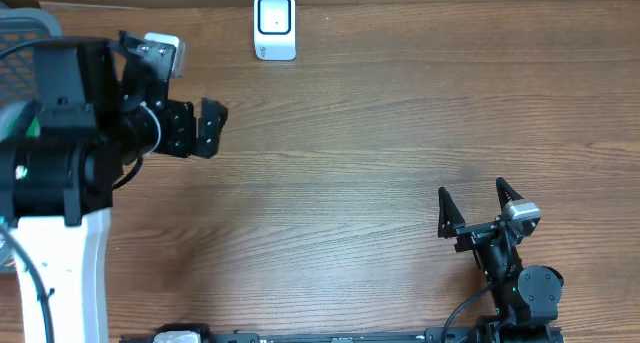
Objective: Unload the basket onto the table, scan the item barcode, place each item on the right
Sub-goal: 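Move the left gripper over the basket toward the green-capped jar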
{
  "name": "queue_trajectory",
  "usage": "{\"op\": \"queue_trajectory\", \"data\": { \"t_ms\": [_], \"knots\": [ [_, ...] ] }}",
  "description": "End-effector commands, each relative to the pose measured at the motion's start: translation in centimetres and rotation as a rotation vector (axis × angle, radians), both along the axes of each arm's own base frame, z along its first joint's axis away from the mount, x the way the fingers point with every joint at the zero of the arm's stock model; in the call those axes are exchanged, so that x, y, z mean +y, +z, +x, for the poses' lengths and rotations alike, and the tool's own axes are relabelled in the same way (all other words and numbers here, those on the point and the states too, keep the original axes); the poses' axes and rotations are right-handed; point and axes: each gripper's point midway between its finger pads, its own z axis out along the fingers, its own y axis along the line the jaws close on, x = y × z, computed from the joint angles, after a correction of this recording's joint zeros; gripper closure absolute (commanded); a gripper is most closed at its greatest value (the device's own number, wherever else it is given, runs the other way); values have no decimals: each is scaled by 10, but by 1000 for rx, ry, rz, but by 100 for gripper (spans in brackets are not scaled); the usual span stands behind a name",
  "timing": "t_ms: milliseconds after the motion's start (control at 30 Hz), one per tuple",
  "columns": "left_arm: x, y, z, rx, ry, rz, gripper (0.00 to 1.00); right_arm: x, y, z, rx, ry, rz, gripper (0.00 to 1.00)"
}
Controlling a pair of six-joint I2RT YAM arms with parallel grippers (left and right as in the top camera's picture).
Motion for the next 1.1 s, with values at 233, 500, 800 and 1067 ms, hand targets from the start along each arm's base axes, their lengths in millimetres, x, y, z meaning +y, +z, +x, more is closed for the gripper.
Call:
{"op": "queue_trajectory", "data": {
  "t_ms": [233,500,800,1067],
  "knots": [
    [50,24,50,-28,316,-87,0,0,-2,0,-3,-2,-1,0],
    [168,72,60,-157,718,-89,0,0,-2,0,-3,-2,-1,0],
    [290,70,11,-199,1188,-96,0,0,-2,0,-3,-2,-1,0],
    [338,-18,11,58,1251,-57,1,0,-2,0,-2,-2,-1,0]
  ]
}}
